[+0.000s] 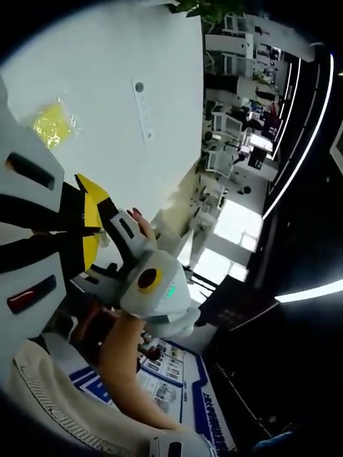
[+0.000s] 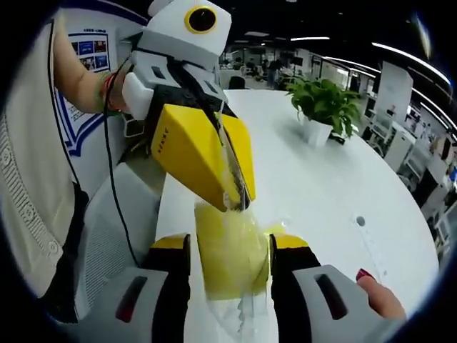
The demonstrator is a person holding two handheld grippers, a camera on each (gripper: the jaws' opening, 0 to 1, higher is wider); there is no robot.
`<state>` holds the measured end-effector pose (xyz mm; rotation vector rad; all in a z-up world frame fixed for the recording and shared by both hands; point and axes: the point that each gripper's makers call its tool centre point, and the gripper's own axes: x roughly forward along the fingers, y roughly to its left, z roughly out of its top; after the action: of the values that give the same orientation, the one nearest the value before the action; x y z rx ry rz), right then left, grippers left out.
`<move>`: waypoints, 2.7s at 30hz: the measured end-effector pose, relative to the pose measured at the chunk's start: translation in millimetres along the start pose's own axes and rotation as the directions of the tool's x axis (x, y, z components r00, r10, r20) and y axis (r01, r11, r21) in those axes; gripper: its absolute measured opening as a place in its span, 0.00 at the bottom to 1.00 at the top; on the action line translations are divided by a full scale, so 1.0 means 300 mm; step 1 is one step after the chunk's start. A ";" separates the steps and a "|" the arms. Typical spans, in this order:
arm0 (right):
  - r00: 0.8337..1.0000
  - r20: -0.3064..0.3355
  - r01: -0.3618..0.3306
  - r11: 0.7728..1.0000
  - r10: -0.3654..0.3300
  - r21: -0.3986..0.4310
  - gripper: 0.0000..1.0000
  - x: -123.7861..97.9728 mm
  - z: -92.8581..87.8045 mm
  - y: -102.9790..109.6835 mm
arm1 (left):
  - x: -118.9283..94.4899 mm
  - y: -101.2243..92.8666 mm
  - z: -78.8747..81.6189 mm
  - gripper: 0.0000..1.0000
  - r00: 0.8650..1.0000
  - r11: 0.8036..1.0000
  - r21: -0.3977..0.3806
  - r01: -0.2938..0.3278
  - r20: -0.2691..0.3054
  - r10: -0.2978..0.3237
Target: Compare the silicone blocks by pressing each to a similar depth, holding the contact briefly, and releasing to observe deformation and rebound differences across the visible hardness samples.
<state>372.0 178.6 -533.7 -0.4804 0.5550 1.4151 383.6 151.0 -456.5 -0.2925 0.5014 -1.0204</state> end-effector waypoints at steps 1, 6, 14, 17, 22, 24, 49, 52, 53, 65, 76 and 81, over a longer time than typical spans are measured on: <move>1.000 0.018 0.005 1.000 -0.005 0.009 0.44 -0.001 0.007 -0.001 | 0.001 0.000 0.000 0.00 1.000 1.000 0.000 0.000 0.000 0.000; 0.999 0.023 0.038 0.999 -0.039 0.015 0.45 -0.017 -0.003 -0.008 | 0.008 -0.005 -0.001 0.00 1.000 1.000 -0.016 0.007 0.003 -0.007; 0.989 0.065 0.128 0.991 -0.130 0.042 0.50 -0.060 -0.016 -0.027 | 0.026 -0.003 -0.018 0.00 1.000 1.000 -0.027 0.002 -0.007 -0.002; 0.983 0.082 0.157 0.986 -0.162 0.063 0.52 -0.084 -0.030 -0.026 | 0.041 0.003 -0.031 0.00 1.000 0.999 -0.032 -0.003 -0.015 0.002; 0.967 0.104 0.224 0.970 -0.233 0.092 0.55 -0.118 -0.064 -0.038 | 0.069 0.015 -0.053 0.00 1.000 0.999 -0.050 -0.007 -0.026 0.005; 0.962 0.102 0.243 0.964 -0.254 0.110 0.57 -0.128 -0.078 -0.041 | 0.082 0.018 -0.060 0.00 1.000 0.998 -0.058 -0.006 -0.028 0.004; 0.865 0.119 0.432 0.844 -0.487 0.317 0.61 -0.322 -0.239 0.028 | 0.280 0.085 -0.149 0.00 0.998 0.985 -0.168 -0.029 -0.051 0.021; 0.863 0.101 0.436 0.832 -0.494 0.343 0.59 -0.333 -0.275 0.030 | 0.314 0.093 -0.160 0.00 0.998 0.983 -0.184 -0.029 -0.055 0.019; 0.862 0.100 0.439 0.830 -0.497 0.345 0.59 -0.337 -0.281 0.031 | 0.323 0.096 -0.164 0.00 0.998 0.981 -0.192 -0.030 -0.055 0.019; 0.848 0.068 0.459 0.792 -0.526 0.403 0.55 -0.400 -0.379 0.027 | 0.470 0.135 -0.231 0.00 0.995 0.962 -0.272 -0.027 -0.102 -0.001; 0.862 0.061 0.438 0.799 -0.504 0.413 0.54 -0.399 -0.412 0.015 | 0.548 0.221 -0.260 0.00 0.997 0.914 -0.400 -0.066 -0.071 0.041; 0.869 0.060 0.424 0.802 -0.492 0.421 0.54 -0.396 -0.427 0.007 | 0.570 0.291 -0.253 0.00 0.995 0.846 -0.526 -0.085 -0.008 0.095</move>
<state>352.1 6.9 -560.3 -0.1469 0.5269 0.8319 480.5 46.1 -605.5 -0.7622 0.7706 -0.7705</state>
